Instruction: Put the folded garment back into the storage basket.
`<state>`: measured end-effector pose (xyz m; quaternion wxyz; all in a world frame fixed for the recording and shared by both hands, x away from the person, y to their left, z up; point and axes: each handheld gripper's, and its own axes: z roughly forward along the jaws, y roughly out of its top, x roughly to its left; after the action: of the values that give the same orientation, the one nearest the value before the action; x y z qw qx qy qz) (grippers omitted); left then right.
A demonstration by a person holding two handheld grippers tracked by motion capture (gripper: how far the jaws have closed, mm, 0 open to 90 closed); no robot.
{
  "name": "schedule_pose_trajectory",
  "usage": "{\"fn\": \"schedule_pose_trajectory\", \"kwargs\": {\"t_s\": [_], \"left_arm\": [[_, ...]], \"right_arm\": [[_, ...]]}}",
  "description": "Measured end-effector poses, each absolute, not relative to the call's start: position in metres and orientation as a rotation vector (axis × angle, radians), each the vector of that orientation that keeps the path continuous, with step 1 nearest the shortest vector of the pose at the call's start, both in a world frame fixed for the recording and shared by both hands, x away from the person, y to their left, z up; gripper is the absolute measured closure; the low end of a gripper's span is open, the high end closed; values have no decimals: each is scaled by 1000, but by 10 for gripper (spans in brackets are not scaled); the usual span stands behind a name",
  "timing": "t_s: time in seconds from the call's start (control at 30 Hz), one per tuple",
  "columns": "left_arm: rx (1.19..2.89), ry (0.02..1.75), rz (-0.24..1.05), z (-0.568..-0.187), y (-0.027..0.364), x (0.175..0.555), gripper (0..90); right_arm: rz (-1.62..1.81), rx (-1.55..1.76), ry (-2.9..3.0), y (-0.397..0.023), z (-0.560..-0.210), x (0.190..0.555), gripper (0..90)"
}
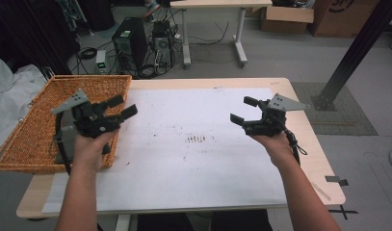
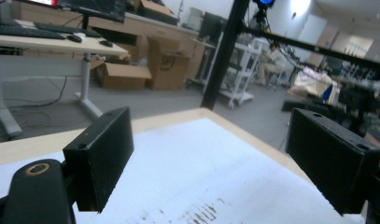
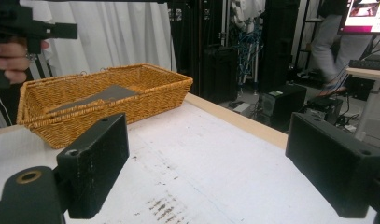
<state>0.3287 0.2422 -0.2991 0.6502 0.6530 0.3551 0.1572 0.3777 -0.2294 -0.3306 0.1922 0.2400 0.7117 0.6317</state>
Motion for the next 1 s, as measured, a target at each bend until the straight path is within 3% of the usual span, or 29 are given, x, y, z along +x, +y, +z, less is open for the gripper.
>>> {"fn": "schedule_pose_trajectory", "kwargs": {"t_s": [0.47,1.0], "left_arm": [[1576,775,350,-342,175,343,158],[1616,765,357,-347,149,355,159]], "right_arm": [[1775,744,1989,-246,-357,383,130],[1804,774,1978,-255,-370,382,130]]}}
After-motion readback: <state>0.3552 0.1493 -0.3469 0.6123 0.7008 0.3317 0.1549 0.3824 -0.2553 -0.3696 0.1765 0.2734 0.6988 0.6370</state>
